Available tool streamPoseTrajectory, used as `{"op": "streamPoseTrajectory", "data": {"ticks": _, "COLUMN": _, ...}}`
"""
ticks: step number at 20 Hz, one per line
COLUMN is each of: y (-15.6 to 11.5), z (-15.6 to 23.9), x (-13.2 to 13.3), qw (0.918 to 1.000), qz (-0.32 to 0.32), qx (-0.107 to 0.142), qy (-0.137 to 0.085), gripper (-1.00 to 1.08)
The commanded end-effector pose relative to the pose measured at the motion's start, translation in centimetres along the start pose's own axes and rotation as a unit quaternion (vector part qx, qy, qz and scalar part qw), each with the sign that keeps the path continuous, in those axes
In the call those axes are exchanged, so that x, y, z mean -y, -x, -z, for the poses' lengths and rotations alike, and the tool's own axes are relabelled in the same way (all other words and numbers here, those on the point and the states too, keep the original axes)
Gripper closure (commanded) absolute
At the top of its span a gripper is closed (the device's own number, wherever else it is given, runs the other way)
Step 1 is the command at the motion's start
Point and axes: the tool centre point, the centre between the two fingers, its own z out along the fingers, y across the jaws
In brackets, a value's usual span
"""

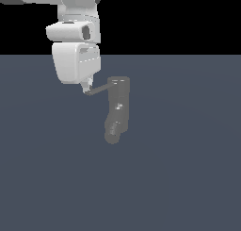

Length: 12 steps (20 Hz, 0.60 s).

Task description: Turn on the faucet by rotating a designated handle.

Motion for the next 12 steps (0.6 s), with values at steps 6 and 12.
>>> {"op": "streamPoseTrajectory", "data": {"ticks": 6, "y": -1.7, "z": 0.0, "x": -1.8, "qw": 1.0000, "qz": 0.000, "qx": -0.001, "qy": 0.002, "gripper": 1.08}}
{"op": "streamPoseTrajectory", "data": {"ticks": 12, "y": -2.9, "z": 0.1, "x": -3.2, "qw": 1.0000, "qz": 0.001, "qx": -0.001, "qy": 0.002, "gripper": 1.08}}
